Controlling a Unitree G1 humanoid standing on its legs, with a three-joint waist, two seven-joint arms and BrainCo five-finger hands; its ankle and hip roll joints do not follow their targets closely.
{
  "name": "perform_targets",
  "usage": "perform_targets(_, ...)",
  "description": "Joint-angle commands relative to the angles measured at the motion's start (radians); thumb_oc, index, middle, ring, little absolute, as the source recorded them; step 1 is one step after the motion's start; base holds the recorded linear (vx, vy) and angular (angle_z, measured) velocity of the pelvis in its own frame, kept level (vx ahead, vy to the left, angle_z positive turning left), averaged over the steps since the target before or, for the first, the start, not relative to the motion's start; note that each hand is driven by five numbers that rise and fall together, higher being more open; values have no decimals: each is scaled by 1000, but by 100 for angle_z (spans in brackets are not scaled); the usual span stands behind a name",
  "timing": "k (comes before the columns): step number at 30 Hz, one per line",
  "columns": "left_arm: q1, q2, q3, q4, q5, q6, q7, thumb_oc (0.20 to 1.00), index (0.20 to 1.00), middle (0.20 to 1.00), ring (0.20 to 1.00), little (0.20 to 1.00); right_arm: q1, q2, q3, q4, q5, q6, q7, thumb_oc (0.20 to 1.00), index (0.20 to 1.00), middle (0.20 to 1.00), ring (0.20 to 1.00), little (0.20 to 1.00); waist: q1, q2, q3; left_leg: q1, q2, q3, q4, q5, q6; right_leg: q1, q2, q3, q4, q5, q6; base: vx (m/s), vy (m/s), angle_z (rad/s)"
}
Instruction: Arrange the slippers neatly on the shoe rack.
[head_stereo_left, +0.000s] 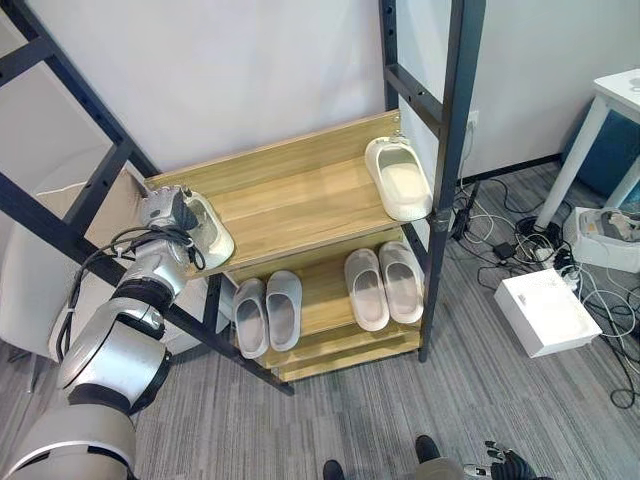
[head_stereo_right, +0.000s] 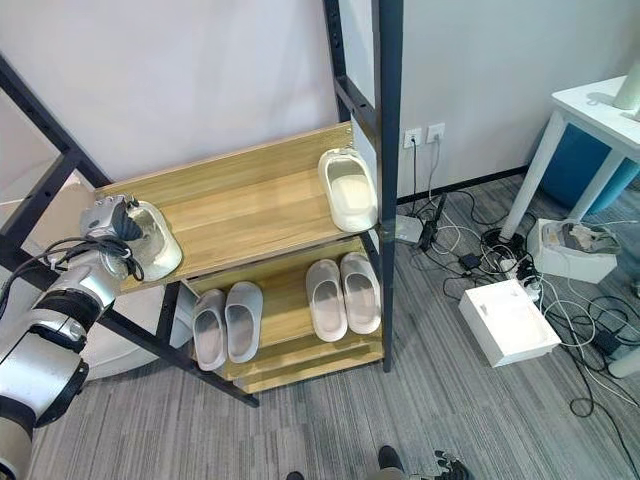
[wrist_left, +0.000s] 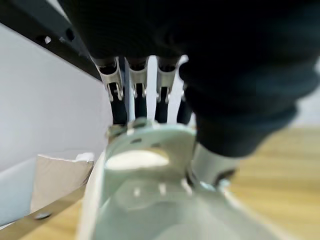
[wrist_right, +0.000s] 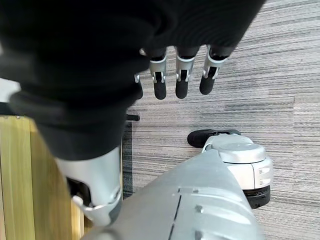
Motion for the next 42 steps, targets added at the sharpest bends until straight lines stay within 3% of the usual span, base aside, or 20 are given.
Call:
perform_targets(1,-59,-38,-11,88,-10,-12,-34,200,200,200,200,200,-5,-15,11,-70,16,-27,-10,1000,1000,1000,1000,1000,-37,-46,33,80,-12,38,1,-41,-11,29,27,-8,50,-122,-4,13,15,-7)
perform_targets(9,-79,-17,-103,121,141,7,-80,200,200,200,200,200,8,-46,9,-123,8,-26,0,1000,1000,1000,1000,1000,-50,-39,33,92,-12,48,1,-49,-11,35,27,-4,53,-127,-2,12,6,-7)
perform_targets(20,-79,-4,-114,84,167,-1,-85,200,200,200,200,200,10,-49,12,-149,9,-28,10,1000,1000,1000,1000,1000,-42,-43,34,92,-12,39,1,-47,-12,42,28,-13,53,-131,-4,0,0,0)
perform_targets(29,-105,84,-112,-231,226,-29,13,200,200,200,200,200,14,-34,-4,-147,31,-46,7,1000,1000,1000,1000,1000,-22,-54,29,89,-12,24,1,-47,-13,47,25,-25,51,-132,-4,-11,-13,6)
perform_targets(39,-139,-14,-113,9,195,12,-62,200,200,200,200,200,-21,-19,16,-94,36,-23,8,1000,1000,1000,1000,1000,-16,-50,21,88,-12,15,2,-42,-12,50,24,-38,52,-130,-7,-5,-2,-1)
perform_targets(40,-140,-21,-114,29,190,15,-67,438,438,438,438,438,-23,-16,19,-89,40,-21,10,1000,1000,1000,1000,1000,-15,-50,21,89,-12,14,3,-41,-12,52,24,-39,51,-130,-8,0,0,0)
perform_targets(42,-140,-30,-113,64,177,18,-73,1000,1000,1000,1000,1000,-26,-15,25,-83,41,-19,13,1000,1000,1000,1000,1000,-14,-50,19,89,-12,12,2,-41,-12,53,25,-40,50,-130,-8,-4,-14,5)
